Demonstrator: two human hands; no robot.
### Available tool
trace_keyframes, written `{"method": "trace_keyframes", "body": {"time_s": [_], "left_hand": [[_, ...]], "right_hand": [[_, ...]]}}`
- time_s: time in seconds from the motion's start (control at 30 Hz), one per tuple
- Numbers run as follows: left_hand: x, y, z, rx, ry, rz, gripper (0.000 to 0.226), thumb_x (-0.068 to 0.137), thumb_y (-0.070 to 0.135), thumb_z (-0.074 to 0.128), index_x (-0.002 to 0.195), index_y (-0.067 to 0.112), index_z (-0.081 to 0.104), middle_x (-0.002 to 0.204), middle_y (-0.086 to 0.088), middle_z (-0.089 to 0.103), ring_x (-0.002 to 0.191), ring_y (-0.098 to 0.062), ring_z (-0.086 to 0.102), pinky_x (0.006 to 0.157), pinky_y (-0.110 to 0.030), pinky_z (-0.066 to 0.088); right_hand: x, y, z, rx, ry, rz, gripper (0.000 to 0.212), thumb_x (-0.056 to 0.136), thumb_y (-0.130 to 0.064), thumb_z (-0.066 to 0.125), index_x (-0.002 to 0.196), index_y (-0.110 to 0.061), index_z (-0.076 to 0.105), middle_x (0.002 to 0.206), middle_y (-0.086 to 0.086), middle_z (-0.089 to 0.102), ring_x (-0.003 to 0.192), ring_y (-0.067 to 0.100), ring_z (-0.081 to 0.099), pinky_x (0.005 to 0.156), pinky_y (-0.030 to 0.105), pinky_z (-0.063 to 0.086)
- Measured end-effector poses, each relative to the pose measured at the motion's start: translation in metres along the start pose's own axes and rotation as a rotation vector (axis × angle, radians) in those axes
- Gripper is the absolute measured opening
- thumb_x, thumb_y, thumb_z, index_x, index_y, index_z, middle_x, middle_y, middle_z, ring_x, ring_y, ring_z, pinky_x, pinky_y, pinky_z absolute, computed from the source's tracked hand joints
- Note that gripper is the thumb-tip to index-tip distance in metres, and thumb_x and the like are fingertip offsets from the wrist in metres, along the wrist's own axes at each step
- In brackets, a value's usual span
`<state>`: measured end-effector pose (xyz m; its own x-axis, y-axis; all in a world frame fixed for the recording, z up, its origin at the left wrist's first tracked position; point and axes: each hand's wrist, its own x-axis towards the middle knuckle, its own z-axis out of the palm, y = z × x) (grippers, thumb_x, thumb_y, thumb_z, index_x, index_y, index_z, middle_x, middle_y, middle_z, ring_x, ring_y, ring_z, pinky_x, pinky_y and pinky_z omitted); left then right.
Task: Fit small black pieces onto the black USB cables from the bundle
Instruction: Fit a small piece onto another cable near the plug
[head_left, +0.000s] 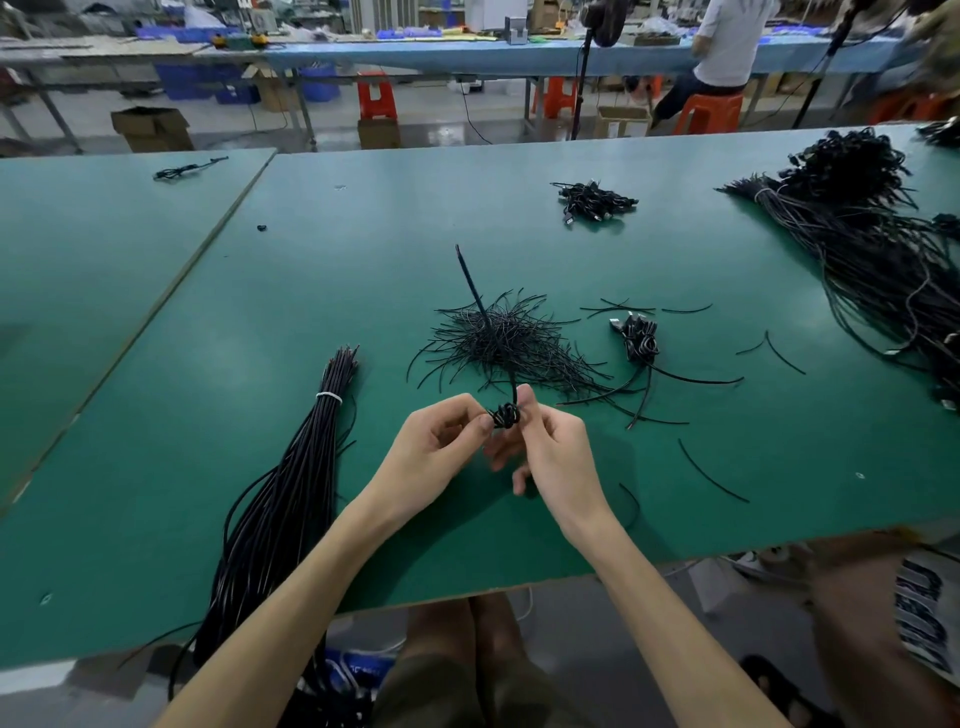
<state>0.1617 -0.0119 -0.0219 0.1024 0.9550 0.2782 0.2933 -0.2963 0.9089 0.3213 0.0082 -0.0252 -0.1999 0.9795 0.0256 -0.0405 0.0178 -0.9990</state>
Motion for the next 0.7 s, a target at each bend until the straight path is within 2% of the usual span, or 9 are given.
{"method": "trace_keyframes", "body": {"time_s": [0.1, 0.23, 0.33, 0.4, 0.47, 0.53, 0.6, 0.7], "left_hand": [[-0.0002, 0.0010, -0.0006, 0.013, 0.008, 0.006, 0.026, 0.106, 0.011, 0.055, 0.081, 0.016, 0.061, 0.060, 0.018, 0.055, 0.054, 0.000, 0.042, 0.054, -0.014, 0.034], [0.0010, -0.0013, -0.0020, 0.030, 0.054, -0.004, 0.026, 0.105, 0.011, 0.056, 0.080, 0.011, 0.060, 0.060, 0.012, 0.046, 0.055, -0.007, 0.035, 0.053, -0.021, 0.030], [0.0019, -0.0025, -0.0019, 0.070, 0.085, -0.002, 0.027, 0.104, 0.011, 0.058, 0.078, 0.006, 0.057, 0.062, 0.005, 0.043, 0.058, -0.009, 0.035, 0.055, -0.022, 0.030], [0.0016, -0.0031, -0.0023, 0.058, 0.087, -0.009, 0.029, 0.104, 0.011, 0.058, 0.076, 0.005, 0.055, 0.062, 0.004, 0.042, 0.059, -0.010, 0.035, 0.056, -0.022, 0.031], [0.0008, -0.0037, -0.0024, 0.036, 0.081, -0.020, 0.029, 0.104, 0.012, 0.058, 0.076, 0.007, 0.054, 0.062, 0.004, 0.041, 0.059, -0.012, 0.034, 0.056, -0.024, 0.031], [0.0003, -0.0041, -0.0024, -0.001, 0.076, -0.034, 0.029, 0.103, 0.016, 0.058, 0.076, 0.007, 0.054, 0.062, 0.003, 0.041, 0.058, -0.012, 0.034, 0.055, -0.024, 0.030], [0.0000, -0.0033, -0.0017, -0.090, 0.062, -0.072, 0.028, 0.100, 0.020, 0.057, 0.076, 0.007, 0.053, 0.062, 0.003, 0.043, 0.056, -0.012, 0.033, 0.053, -0.022, 0.030], [0.0005, -0.0021, -0.0027, -0.230, 0.018, -0.144, 0.029, 0.099, 0.021, 0.056, 0.074, 0.007, 0.051, 0.060, 0.008, 0.043, 0.052, -0.011, 0.029, 0.049, -0.019, 0.027]], "right_hand": [[-0.0008, -0.0010, -0.0008, 0.005, -0.015, -0.001, 0.065, 0.097, -0.054, 0.052, 0.094, 0.009, 0.066, 0.078, 0.010, 0.075, 0.063, 0.018, 0.068, 0.041, 0.028, 0.043], [-0.0008, -0.0009, -0.0042, 0.027, -0.034, -0.022, 0.047, 0.095, -0.046, 0.062, 0.095, 0.000, 0.071, 0.076, 0.003, 0.072, 0.064, 0.016, 0.060, 0.047, 0.024, 0.043], [-0.0008, 0.0007, -0.0076, 0.021, -0.067, -0.049, 0.023, 0.093, -0.035, 0.071, 0.099, -0.013, 0.072, 0.078, -0.002, 0.071, 0.067, 0.008, 0.059, 0.059, 0.020, 0.047], [0.0003, 0.0029, -0.0094, -0.010, -0.086, -0.094, 0.012, 0.093, -0.023, 0.075, 0.102, -0.017, 0.071, 0.090, -0.002, 0.074, 0.082, 0.008, 0.066, 0.075, 0.022, 0.055], [0.0005, 0.0041, -0.0100, -0.037, -0.105, -0.138, 0.012, 0.093, -0.015, 0.076, 0.102, -0.019, 0.070, 0.092, -0.007, 0.072, 0.086, 0.010, 0.063, 0.083, 0.025, 0.055], [0.0001, 0.0035, -0.0098, -0.052, -0.117, -0.151, 0.015, 0.091, -0.013, 0.077, 0.098, -0.023, 0.069, 0.092, -0.013, 0.070, 0.084, 0.006, 0.059, 0.080, 0.025, 0.052], [-0.0003, 0.0040, -0.0098, -0.056, -0.117, -0.152, 0.019, 0.090, -0.012, 0.078, 0.096, -0.026, 0.068, 0.096, -0.011, 0.070, 0.084, 0.005, 0.058, 0.077, 0.025, 0.050], [-0.0005, 0.0054, -0.0078, -0.052, -0.088, -0.154, 0.025, 0.089, -0.008, 0.079, 0.100, -0.028, 0.068, 0.098, -0.014, 0.070, 0.083, 0.003, 0.057, 0.076, 0.028, 0.049]]}}
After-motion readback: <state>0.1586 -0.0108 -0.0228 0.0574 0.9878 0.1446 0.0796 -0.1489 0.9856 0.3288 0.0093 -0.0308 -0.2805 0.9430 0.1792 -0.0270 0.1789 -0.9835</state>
